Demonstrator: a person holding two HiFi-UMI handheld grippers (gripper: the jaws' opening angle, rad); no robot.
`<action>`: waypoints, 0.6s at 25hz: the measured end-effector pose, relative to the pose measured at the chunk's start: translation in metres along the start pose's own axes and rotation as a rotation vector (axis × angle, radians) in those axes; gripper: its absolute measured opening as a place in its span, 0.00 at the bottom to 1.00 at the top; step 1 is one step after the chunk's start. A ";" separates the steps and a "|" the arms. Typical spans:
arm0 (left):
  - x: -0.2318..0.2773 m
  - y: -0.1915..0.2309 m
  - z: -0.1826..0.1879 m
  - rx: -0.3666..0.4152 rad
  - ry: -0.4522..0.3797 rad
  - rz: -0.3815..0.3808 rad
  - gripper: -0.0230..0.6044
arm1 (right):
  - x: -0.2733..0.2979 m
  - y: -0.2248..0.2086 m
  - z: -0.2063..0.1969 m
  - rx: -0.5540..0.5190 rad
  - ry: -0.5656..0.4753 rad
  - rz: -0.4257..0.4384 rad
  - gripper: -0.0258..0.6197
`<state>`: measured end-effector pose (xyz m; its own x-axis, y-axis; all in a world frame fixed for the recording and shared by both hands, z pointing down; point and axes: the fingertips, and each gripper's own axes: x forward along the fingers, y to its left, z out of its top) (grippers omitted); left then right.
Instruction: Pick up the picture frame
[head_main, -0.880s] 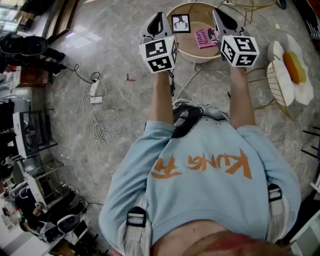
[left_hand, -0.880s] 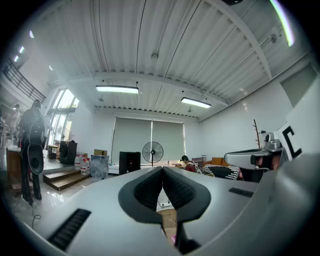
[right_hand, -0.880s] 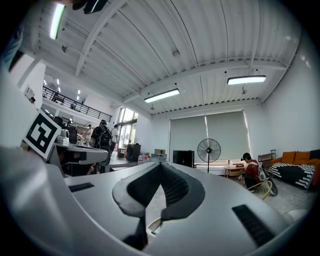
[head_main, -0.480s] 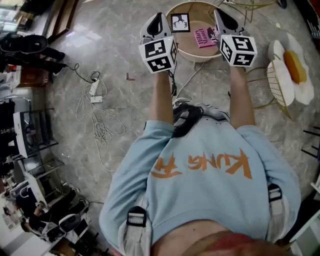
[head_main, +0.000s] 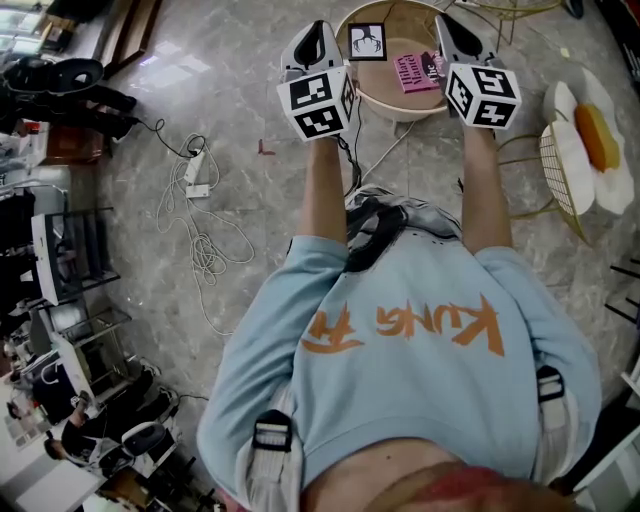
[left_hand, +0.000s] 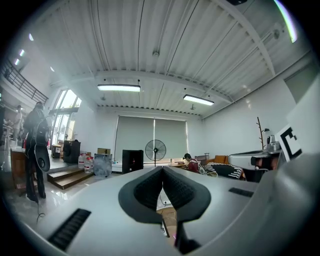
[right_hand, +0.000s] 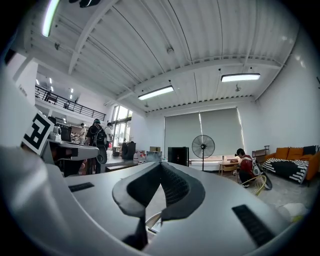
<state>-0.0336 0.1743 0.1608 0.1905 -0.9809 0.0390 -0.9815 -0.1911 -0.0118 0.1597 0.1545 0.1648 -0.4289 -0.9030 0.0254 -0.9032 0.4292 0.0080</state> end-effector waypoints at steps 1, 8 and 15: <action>0.000 0.001 0.001 0.003 0.002 0.003 0.07 | 0.001 0.000 0.000 0.006 -0.001 0.001 0.04; 0.006 0.004 0.003 0.021 0.008 0.007 0.07 | 0.004 -0.006 -0.001 0.031 -0.011 0.003 0.04; 0.017 0.000 0.007 0.034 -0.006 -0.011 0.07 | 0.010 -0.019 0.003 0.042 -0.022 -0.011 0.04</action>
<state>-0.0306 0.1574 0.1542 0.2015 -0.9789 0.0333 -0.9781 -0.2029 -0.0457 0.1731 0.1372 0.1624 -0.4184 -0.9083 0.0032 -0.9078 0.4180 -0.0337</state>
